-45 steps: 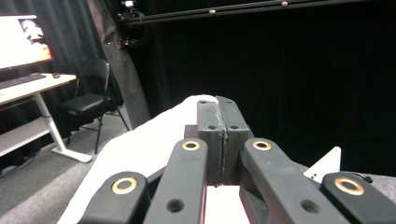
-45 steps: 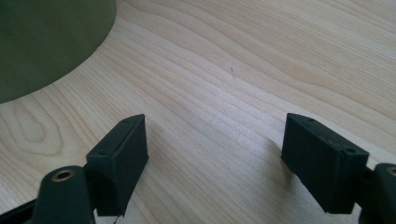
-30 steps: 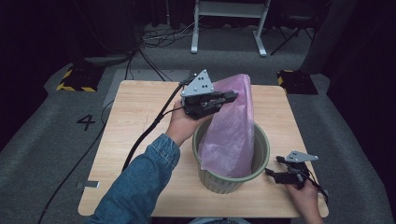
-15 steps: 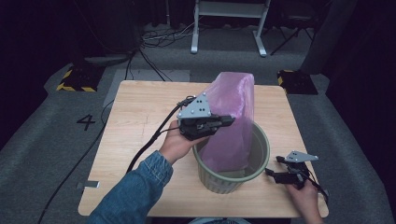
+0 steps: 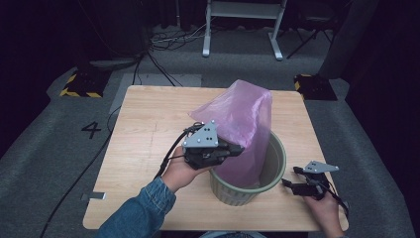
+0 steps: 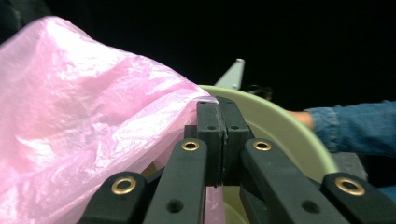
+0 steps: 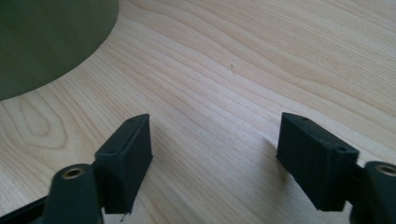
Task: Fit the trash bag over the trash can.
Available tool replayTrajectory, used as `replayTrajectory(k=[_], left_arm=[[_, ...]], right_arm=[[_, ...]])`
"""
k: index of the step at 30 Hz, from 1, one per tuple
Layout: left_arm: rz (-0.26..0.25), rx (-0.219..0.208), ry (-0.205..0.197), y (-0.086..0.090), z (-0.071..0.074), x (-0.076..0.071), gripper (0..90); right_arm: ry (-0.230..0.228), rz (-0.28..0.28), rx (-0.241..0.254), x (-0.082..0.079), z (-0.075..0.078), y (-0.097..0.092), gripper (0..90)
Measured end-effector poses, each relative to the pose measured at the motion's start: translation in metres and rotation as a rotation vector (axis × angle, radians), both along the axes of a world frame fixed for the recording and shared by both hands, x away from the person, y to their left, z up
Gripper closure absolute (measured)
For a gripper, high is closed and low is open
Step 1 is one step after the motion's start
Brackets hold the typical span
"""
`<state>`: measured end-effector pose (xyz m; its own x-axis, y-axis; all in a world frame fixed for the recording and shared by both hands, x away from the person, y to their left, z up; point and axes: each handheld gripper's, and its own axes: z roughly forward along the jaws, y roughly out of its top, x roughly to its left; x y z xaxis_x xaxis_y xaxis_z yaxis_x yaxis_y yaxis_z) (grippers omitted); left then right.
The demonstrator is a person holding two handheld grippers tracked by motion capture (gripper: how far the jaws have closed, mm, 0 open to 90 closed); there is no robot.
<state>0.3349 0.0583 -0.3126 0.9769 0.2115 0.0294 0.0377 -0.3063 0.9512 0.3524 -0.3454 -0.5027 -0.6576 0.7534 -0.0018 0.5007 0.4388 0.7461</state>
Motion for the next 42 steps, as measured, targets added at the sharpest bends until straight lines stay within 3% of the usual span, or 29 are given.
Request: replayTrajectory(k=[4,7,12,18,38,42], left_arm=[[-0.030,0.014,-0.009,-0.001,-0.003,-0.014,89.1],[-0.030,0.030,-0.009,0.000,-0.007,-0.020,89.0],[-0.002,0.032,0.048,0.004,-0.016,-0.012,89.0],[-0.004,0.024,0.070,0.005,-0.027,-0.009,88.9],[-0.011,0.020,0.074,0.004,-0.034,-0.006,88.9],[-0.012,0.014,0.074,0.004,-0.034,-0.006,88.9]], right_arm=[[0.028,0.022,0.032,0.001,0.003,0.000,31.9],[0.022,0.033,0.061,-0.001,0.010,0.000,34.8],[-0.004,0.058,0.180,-0.003,0.034,-0.007,35.6],[-0.016,0.087,0.244,-0.003,0.060,-0.013,34.4],[-0.075,0.208,0.268,0.012,0.146,0.010,31.5],[-0.086,0.217,0.250,0.016,0.161,0.015,30.8]])
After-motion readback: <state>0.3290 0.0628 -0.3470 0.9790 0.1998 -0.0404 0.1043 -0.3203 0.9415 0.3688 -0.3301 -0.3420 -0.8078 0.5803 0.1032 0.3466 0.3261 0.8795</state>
